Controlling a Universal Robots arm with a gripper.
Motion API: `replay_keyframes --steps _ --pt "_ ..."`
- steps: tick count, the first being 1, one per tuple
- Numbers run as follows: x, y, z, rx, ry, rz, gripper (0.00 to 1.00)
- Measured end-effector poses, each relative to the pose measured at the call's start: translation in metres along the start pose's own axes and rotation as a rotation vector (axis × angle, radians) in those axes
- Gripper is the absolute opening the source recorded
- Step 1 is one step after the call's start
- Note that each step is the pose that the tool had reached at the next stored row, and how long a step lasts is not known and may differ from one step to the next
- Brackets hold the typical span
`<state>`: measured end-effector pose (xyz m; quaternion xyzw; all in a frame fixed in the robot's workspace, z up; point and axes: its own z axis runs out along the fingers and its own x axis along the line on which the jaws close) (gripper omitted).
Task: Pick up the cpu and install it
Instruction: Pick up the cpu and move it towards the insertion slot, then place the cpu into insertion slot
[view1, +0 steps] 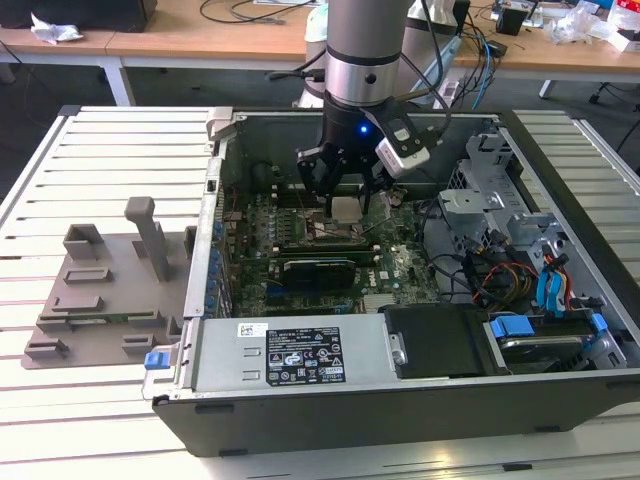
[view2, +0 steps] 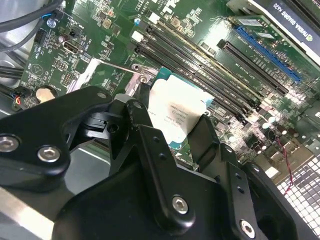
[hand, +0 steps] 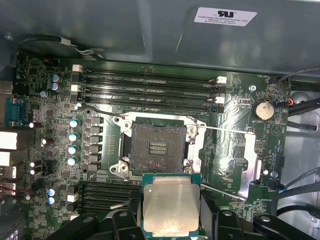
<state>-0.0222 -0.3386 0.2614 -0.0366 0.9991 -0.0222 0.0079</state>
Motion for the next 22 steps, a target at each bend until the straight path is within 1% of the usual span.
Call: replay_keyframes --steps 7,9,10,11,12,14,16,19,20,22 --pt "0.0000 0.0000 0.0002 0.0000 0.0000 0.000 0.55" --pt "0.0000 0.0000 0.0002 0.0002 0.0005 0.011 0.55" --pt "0.0000 0.0000 0.0002 0.0006 0.0010 0.022 0.55" --pt "0.0000 0.0000 0.0003 0.0013 0.0020 0.044 0.55" --pt "0.0000 0.0000 0.0004 0.0037 0.0031 0.068 0.55" --pt "0.0000 0.0000 0.0004 0.0070 0.0048 0.101 0.55" --pt "0.0001 0.0000 0.0004 0.0078 0.0059 0.122 0.55" --pt "0.0000 0.0000 0.0006 0.0106 0.0093 0.192 0.55" --pt "0.0000 0.0000 0.0007 0.0114 0.0100 0.209 0.55" --pt "0.0000 0.0000 0.0007 0.0128 0.0111 0.230 0.55"
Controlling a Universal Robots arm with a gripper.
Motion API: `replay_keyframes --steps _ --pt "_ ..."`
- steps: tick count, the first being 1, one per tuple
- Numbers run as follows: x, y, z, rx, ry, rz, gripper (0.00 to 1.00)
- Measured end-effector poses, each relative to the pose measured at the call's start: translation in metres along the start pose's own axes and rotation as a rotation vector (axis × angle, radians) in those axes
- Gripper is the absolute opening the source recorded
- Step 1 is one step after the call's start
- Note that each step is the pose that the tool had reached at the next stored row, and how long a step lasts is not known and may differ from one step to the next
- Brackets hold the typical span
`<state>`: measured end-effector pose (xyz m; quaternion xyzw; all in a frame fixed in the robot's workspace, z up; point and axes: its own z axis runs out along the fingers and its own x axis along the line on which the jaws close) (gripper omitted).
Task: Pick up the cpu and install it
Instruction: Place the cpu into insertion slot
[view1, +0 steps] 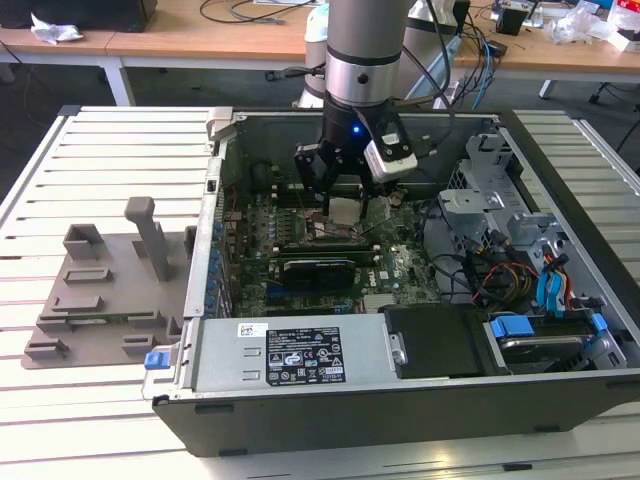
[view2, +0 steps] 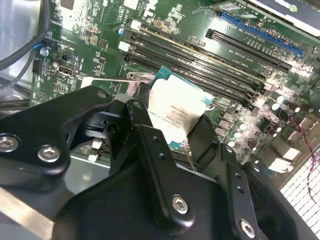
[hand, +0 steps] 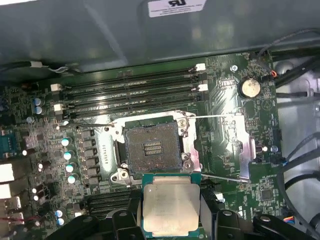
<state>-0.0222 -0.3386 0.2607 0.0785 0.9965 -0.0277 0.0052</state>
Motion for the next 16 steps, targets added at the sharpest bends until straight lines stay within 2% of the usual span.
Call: replay_keyframes --steps 3,5,7,10,11,12,16 --pt "0.0000 0.0000 0.0002 0.0026 0.0023 0.047 0.55" --pt "0.0000 0.0000 0.0004 0.0043 0.0049 0.098 0.55" --pt "0.0000 0.0000 0.0004 0.0048 0.0058 0.115 0.55" --pt "0.0000 0.0000 0.0006 0.0089 0.0081 0.170 0.55" --pt "0.0000 0.0001 0.0009 0.0110 0.0113 0.230 0.55" --pt "0.0000 0.0001 0.0011 0.0114 0.0124 0.249 0.55" --pt "0.0000 0.0001 0.0013 0.0116 0.0132 0.263 0.55"
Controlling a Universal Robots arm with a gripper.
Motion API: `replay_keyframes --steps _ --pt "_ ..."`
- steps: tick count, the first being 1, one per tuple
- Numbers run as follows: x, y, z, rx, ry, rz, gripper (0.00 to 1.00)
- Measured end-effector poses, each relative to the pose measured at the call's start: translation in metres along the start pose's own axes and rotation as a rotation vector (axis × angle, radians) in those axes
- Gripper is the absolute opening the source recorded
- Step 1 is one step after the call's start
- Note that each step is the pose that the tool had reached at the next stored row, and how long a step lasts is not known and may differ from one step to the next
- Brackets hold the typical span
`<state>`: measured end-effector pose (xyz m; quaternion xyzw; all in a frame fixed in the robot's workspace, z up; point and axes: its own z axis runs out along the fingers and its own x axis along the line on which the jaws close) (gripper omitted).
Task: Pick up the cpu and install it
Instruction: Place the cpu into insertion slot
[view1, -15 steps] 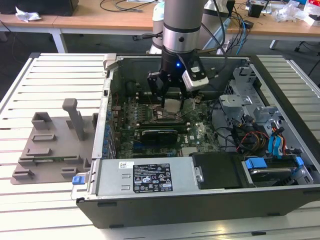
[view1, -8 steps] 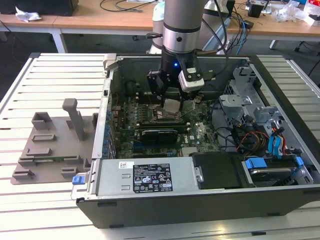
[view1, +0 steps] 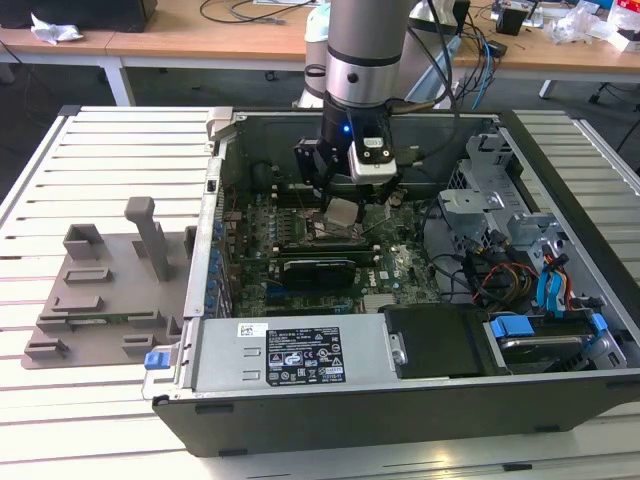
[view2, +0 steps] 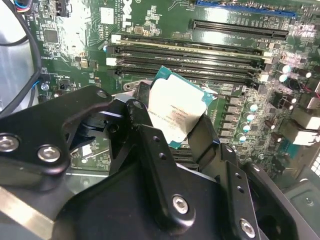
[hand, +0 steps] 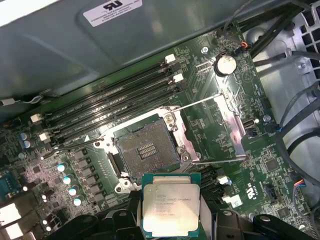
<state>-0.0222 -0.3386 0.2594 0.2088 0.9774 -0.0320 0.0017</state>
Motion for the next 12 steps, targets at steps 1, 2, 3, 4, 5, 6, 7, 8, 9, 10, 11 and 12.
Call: replay_keyframes --steps 1,2,3,4,5,6,7,8,9,10,11,12 --pt "0.0000 0.0000 0.0001 0.0001 0.0002 0.004 0.55" --pt "0.0000 0.0000 0.0002 0.0001 0.0005 0.007 0.55" --pt "0.0000 0.0000 0.0003 0.0002 0.0009 0.014 0.55" --pt "0.0000 0.0000 0.0003 0.0003 0.0011 0.017 0.55" --pt "0.0000 0.0000 0.0005 0.0005 0.0015 0.024 0.55" --pt "0.0000 0.0000 0.0006 0.0005 0.0019 0.030 0.55" --pt "0.0000 0.0000 0.0008 0.0006 0.0023 0.036 0.55" --pt "0.0000 0.0000 0.0009 0.0009 0.0029 0.046 0.55" --pt "0.0000 0.0001 0.0011 0.0009 0.0033 0.053 0.55" --pt "0.0000 0.0001 0.0012 0.0011 0.0036 0.059 0.55" --pt "0.0000 0.0001 0.0014 0.0012 0.0041 0.066 0.55" --pt "0.0000 0.0001 0.0015 0.0014 0.0045 0.072 0.55"
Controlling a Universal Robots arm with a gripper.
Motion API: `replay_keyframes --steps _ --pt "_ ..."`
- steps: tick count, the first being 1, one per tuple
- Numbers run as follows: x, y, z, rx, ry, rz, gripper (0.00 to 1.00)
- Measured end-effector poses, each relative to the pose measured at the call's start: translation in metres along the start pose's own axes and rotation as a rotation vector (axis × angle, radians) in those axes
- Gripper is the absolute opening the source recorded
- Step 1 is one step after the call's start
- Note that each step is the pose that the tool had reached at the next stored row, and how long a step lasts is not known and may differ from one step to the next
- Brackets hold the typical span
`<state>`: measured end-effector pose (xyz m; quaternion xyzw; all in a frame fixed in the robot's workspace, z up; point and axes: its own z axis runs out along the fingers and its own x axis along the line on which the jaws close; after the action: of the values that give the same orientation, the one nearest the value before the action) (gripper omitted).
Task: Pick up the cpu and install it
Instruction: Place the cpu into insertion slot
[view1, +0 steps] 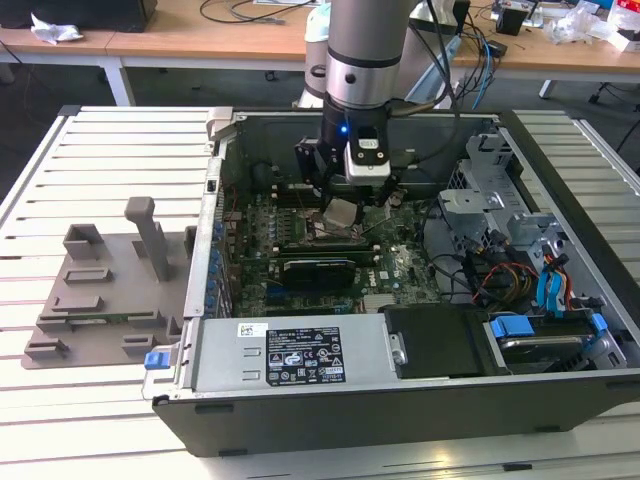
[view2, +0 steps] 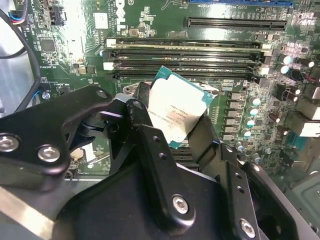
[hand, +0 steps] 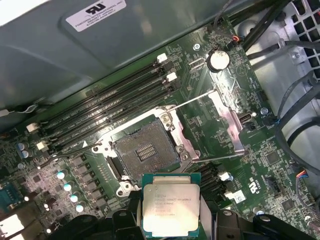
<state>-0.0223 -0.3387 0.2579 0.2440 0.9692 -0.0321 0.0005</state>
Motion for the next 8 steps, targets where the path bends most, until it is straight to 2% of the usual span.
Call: replay_keyframes --steps 8 --pt "0.0000 0.0001 0.0010 0.0009 0.0031 0.051 0.55"
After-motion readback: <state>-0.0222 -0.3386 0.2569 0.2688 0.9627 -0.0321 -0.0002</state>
